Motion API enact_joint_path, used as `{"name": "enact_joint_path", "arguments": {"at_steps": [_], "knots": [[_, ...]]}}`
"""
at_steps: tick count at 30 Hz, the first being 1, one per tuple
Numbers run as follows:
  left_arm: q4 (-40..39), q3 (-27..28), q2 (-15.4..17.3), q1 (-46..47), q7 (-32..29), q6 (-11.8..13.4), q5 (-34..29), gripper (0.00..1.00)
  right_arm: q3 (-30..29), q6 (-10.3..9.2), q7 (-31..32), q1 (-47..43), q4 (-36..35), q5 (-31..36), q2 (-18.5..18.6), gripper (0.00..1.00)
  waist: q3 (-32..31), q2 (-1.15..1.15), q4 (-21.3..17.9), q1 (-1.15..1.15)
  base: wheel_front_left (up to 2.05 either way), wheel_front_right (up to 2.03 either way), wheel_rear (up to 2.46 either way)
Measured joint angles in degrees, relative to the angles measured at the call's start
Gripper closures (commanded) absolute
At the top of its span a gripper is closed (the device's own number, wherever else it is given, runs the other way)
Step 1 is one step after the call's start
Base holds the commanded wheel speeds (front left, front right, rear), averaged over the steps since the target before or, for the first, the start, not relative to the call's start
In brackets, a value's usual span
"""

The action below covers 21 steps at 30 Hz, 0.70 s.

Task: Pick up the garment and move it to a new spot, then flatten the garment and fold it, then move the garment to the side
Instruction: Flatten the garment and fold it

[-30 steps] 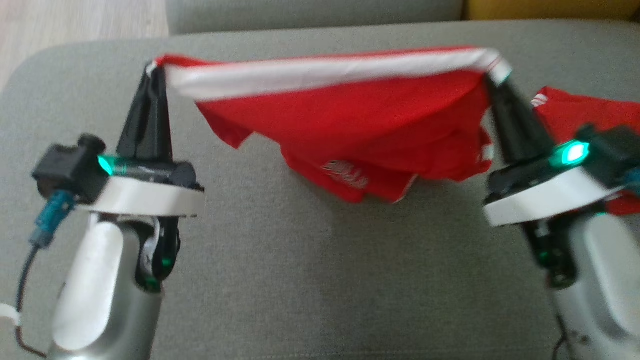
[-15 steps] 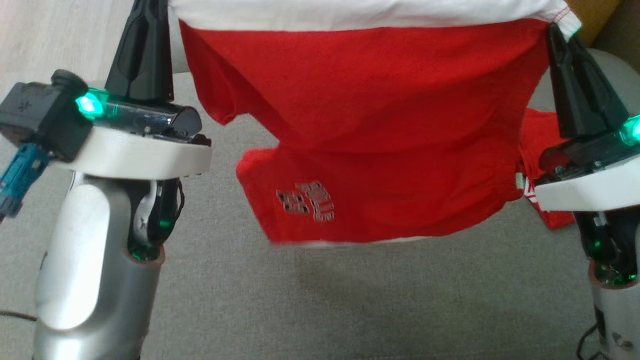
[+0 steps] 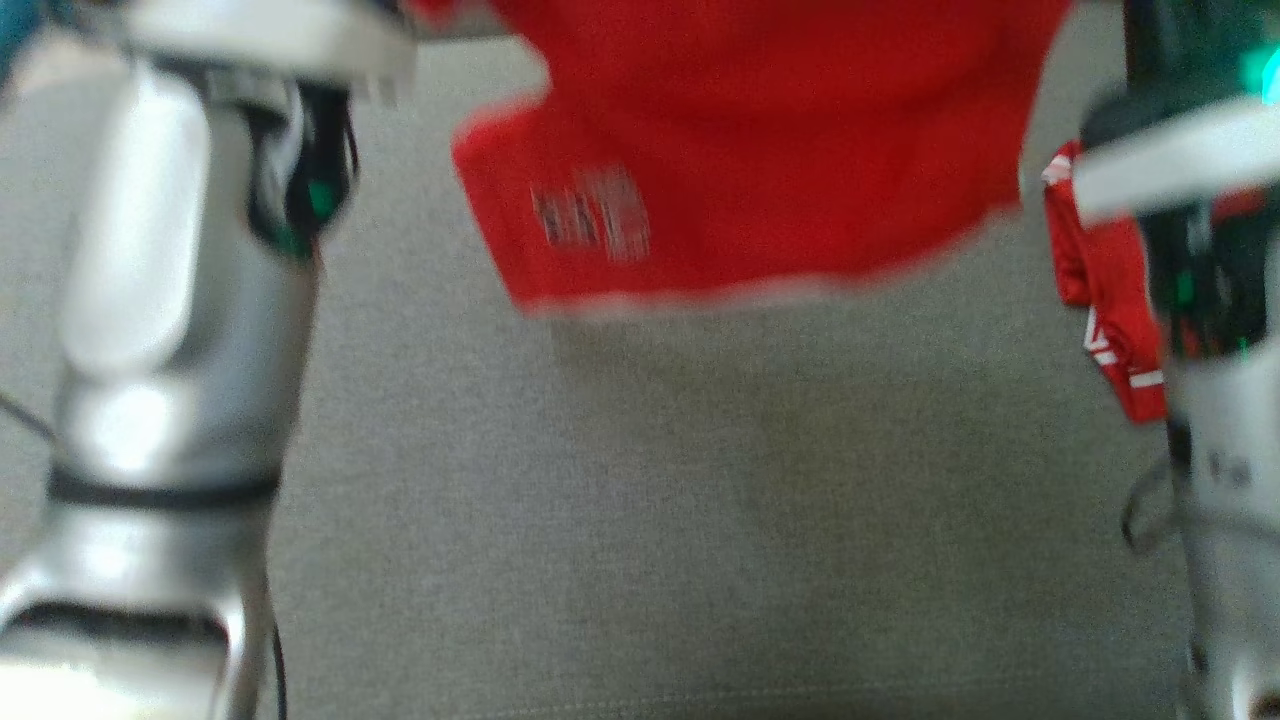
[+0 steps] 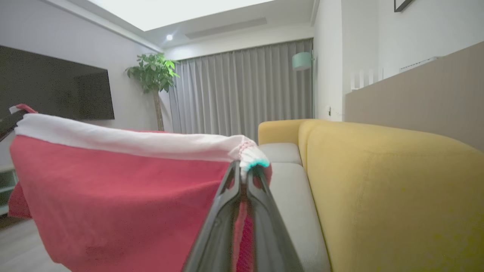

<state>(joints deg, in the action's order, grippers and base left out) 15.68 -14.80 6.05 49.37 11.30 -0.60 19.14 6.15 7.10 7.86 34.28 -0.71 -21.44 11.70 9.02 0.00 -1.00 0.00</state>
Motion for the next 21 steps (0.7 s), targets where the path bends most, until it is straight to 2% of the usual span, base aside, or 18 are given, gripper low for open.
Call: {"name": "enact_joint_path", "arguments": {"at_steps": [5, 9, 12, 13, 14, 17, 21], "knots": [[13.0, 1.2, -0.9, 14.2, 3.0, -0.9, -1.3, 1.0, 3.2, 0.0, -5.4, 15.2, 13.9, -1.5, -2.1, 1.0, 4.3, 0.0, -0.5, 0.01, 0.0, 0.0, 0.0], [21.3, 2.6, -0.9, 20.3, 3.4, -1.4, -2.4, 1.0, 7.1, 0.0, -10.7, 23.8, 26.7, -1.6, -4.2, 1.0, 6.8, 0.0, -1.4, 0.02, 0.0, 0.0, 0.0], [26.0, 3.3, -1.2, 21.5, 3.4, -1.5, -3.0, 1.0, 10.0, 0.0, -14.1, 28.4, 36.0, -1.5, -4.8, 1.0, 8.3, 0.0, -1.7, 0.01, 0.0, 0.0, 0.0], [30.1, 3.5, -1.8, 21.4, 3.4, -1.8, -3.0, 1.0, 11.6, 0.0, -15.9, 30.8, 42.6, -0.7, -5.2, 1.0, 9.2, 0.0, -1.6, 0.01, 0.0, 0.0, 0.0], [32.3, 3.5, -2.2, 21.1, 3.4, -1.9, -3.2, 1.0, 12.6, 0.0, -16.6, 31.6, 45.6, -0.4, -5.5, 1.0, 9.6, 0.0, -1.5, 0.01, 0.0, 0.0, 0.0], [36.2, 3.8, -3.0, 19.6, 3.4, -2.0, -3.5, 1.0, 15.3, 0.0, -18.6, 33.2, 52.4, -0.2, -6.3, 1.0, 10.9, 0.0, -1.3, 0.01, 0.0, 0.0, 0.0], [38.5, 4.9, -3.6, 16.1, 3.4, -2.5, -3.3, 1.0, 18.8, 0.0, -20.3, 33.3, 58.0, -0.9, -7.1, 1.0, 12.6, 0.0, -0.7, 0.01, 0.0, 0.0, 0.0]]}}
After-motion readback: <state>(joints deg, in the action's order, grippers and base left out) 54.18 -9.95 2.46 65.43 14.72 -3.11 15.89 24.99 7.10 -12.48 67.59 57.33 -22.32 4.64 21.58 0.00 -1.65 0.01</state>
